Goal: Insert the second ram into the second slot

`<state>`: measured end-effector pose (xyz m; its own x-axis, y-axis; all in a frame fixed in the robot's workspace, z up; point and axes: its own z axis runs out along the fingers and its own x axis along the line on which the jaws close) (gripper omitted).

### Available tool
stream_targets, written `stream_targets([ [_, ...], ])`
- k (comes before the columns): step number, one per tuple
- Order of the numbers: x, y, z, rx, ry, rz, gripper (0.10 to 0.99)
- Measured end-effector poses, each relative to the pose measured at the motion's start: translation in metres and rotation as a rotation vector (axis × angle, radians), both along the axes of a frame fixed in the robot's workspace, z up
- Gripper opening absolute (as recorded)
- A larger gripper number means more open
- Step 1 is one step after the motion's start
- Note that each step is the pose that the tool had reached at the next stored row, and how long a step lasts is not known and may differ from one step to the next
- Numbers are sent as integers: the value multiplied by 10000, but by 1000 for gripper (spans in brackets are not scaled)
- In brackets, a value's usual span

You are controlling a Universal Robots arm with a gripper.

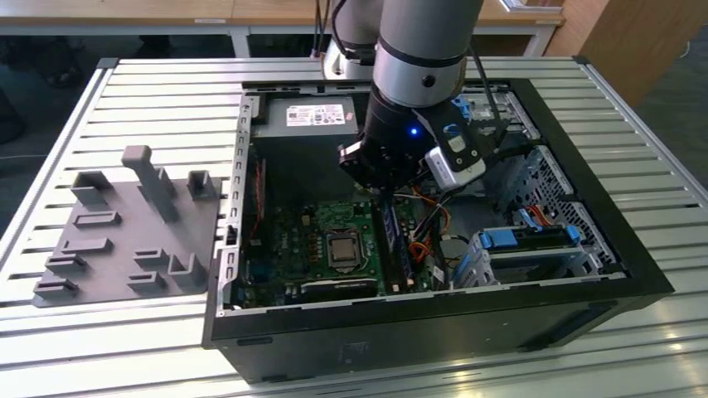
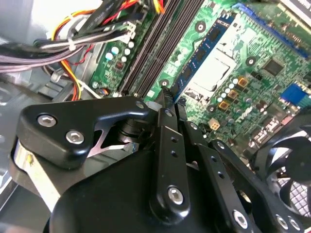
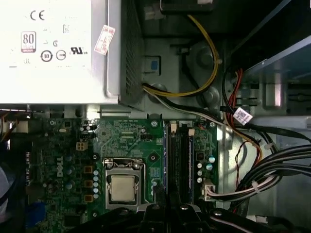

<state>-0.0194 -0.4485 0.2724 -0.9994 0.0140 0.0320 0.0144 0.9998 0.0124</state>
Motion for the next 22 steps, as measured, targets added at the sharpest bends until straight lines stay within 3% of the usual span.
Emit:
stream_targets([
  [4,0,-6,-5,0,2,-1,141],
  [7,5,-6,-54,1,41,1,141],
  [11,24,-6,-127,0,55,0,141],
  [17,39,-6,-151,3,56,0,141],
  [22,48,-9,-239,-1,58,-7,141],
])
